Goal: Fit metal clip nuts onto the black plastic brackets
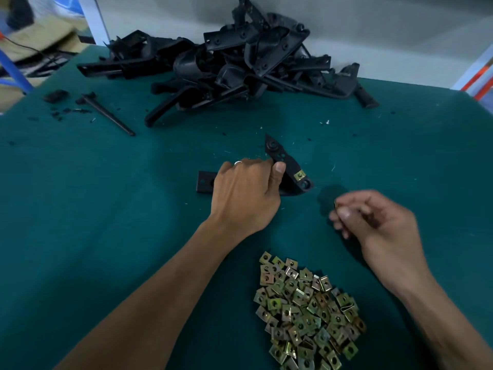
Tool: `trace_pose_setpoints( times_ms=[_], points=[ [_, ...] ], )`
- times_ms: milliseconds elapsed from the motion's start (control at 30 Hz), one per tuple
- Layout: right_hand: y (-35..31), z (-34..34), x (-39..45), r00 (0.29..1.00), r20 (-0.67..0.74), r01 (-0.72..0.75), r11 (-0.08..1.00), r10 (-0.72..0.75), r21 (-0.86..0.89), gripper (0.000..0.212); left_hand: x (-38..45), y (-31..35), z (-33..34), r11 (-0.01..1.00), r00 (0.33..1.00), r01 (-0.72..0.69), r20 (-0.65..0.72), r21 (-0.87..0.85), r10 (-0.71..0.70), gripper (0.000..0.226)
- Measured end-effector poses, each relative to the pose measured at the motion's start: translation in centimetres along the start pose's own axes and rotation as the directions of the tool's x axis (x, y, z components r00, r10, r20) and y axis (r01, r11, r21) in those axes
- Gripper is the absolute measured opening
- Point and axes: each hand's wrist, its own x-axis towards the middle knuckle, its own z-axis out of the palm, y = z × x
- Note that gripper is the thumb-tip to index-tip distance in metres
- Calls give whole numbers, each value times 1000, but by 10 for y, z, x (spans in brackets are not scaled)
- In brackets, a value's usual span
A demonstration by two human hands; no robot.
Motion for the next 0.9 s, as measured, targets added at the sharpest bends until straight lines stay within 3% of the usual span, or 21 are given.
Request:
trace_pose_setpoints(
  times_ms=[67,133,200,500,733,900],
  points=[
    [-3,9,23,997,-49,-43,962,58,269,24,-1,0,0,1000,1000,-12,-14,-23,12,48],
    [-8,20,45,992,-57,-67,849,114,524,18,-2,1,-1,999,999,-34,-31,-25,33,48],
    [-11,32,61,987,-64,-69,752,146,655,19,-2,2,-1,999,998,-51,-48,-8,51,49],
    [-19,49,63,996,51,-93,727,80,680,15,-1,2,0,990,990,-134,-28,38,135,47],
    [-21,55,60,998,-47,-15,849,47,529,17,-2,3,0,983,983,-183,-6,31,183,39],
    [-27,49,58,992,-116,15,844,57,537,17,-4,7,-3,978,978,-207,16,32,207,35]
  ],
)
